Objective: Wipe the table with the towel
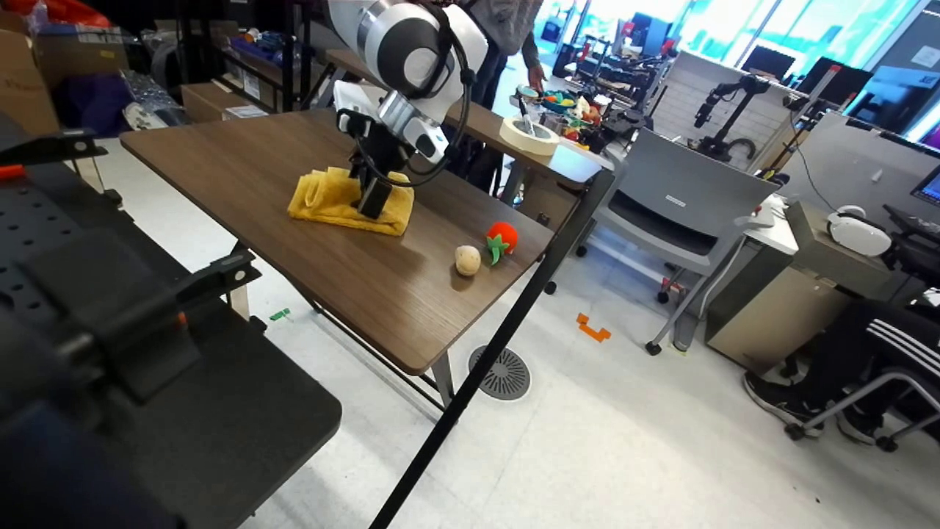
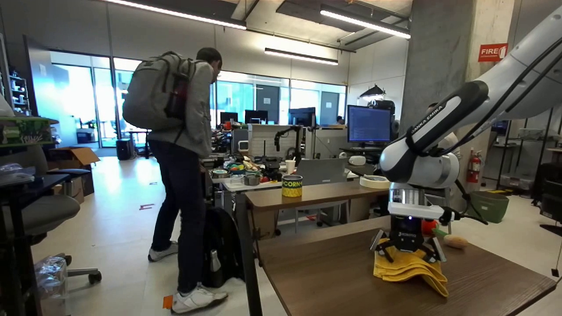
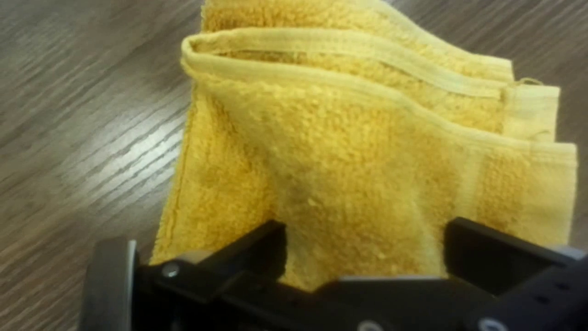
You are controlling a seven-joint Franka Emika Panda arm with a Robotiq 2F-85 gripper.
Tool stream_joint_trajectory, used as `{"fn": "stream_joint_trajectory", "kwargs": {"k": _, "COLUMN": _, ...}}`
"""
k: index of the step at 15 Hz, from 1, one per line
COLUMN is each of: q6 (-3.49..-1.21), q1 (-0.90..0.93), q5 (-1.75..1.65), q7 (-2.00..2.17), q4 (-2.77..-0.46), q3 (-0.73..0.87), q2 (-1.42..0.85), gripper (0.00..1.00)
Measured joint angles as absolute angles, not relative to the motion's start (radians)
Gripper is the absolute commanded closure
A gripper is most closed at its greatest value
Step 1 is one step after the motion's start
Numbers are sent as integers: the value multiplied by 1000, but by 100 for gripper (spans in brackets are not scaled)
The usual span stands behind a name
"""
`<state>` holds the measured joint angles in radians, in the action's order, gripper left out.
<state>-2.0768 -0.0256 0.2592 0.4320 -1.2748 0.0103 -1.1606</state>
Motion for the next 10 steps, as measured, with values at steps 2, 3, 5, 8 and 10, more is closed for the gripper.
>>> {"fn": "stream_joint_trajectory", "kwargs": {"k": 2, "q6": -2076, "q1": -17, "q5": 256, "q7": 448, "q4": -1277, "q3": 17, "q2": -1155, "gripper": 0}}
{"fn": "stream_joint_trajectory", "kwargs": {"k": 3, "q6": -2087, "q1": 2, "q5": 244, "q7": 481, "q4": -1289, "q3": 33, "q2": -1148, "gripper": 0}}
{"fn": "stream_joint_trajectory", "kwargs": {"k": 5, "q6": -2144, "q1": 65, "q5": 214, "q7": 557, "q4": -1344, "q3": 78, "q2": -1119, "gripper": 0}}
{"fn": "stream_joint_trajectory", "kwargs": {"k": 8, "q6": -2299, "q1": 172, "q5": 162, "q7": 694, "q4": -1483, "q3": 146, "q2": -1056, "gripper": 0}}
{"fn": "stream_joint_trajectory", "kwargs": {"k": 10, "q6": -2425, "q1": 238, "q5": 121, "q7": 791, "q4": -1583, "q3": 189, "q2": -1020, "gripper": 0}}
